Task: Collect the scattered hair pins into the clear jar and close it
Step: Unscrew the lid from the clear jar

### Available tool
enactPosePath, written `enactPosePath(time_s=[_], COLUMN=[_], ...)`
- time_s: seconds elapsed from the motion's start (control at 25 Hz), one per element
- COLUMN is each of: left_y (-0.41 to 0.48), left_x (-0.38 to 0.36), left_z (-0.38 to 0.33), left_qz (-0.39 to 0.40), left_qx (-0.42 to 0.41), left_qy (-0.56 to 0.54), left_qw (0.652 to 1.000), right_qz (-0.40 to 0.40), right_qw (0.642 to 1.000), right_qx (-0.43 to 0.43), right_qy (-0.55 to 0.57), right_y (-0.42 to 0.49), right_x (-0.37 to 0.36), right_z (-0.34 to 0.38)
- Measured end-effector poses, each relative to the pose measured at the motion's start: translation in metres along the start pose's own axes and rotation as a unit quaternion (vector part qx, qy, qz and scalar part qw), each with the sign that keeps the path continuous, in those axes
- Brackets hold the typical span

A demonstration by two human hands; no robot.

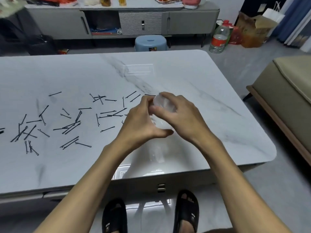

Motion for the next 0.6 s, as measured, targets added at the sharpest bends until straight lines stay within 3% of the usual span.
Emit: enactPosePath(time_s=[0.16, 0.2, 0.36, 0.44, 0.6], left_y=[-0.004, -0.006, -0.005, -0.004, -0.003], left_x=[-0.006, -0.004, 0.003, 0.003, 0.004], left_z=[-0.006, -0.009, -0.014, -0.014, -0.002], left_qz=[0.036, 0.027, 0.015, 0.032, 0.069], left_qx=[0.010, -0.008, -0.100, -0.106, -0.073], left_qy=[-0.063, -0.054, 0.033, 0.048, -0.003], left_qw=[0.997, 0.998, 0.994, 0.993, 0.995], right_qz=[0.169, 0.165, 0.068, 0.063, 0.182], right_qw=[0.975, 0.979, 0.989, 0.991, 0.983], right_qx=[0.052, 0.032, -0.064, -0.062, 0.023], right_qy=[0.133, 0.117, -0.117, -0.099, 0.010], right_y=[-0.006, -0.005, -0.007, -0.008, -0.010], right_x=[0.006, 0.007, 0.005, 0.007, 0.001], right_z=[0.005, 0.004, -0.008, -0.007, 0.003])
Point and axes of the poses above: each hand's wrist, its own y-axis towards the middle knuckle, its own x-axis out of the back of the hand, z = x × y, the point moved 8 cm from there along y, towards the middle knuckle, and after that the axes turned 3 degrees about -z, right-handed, at the moved point
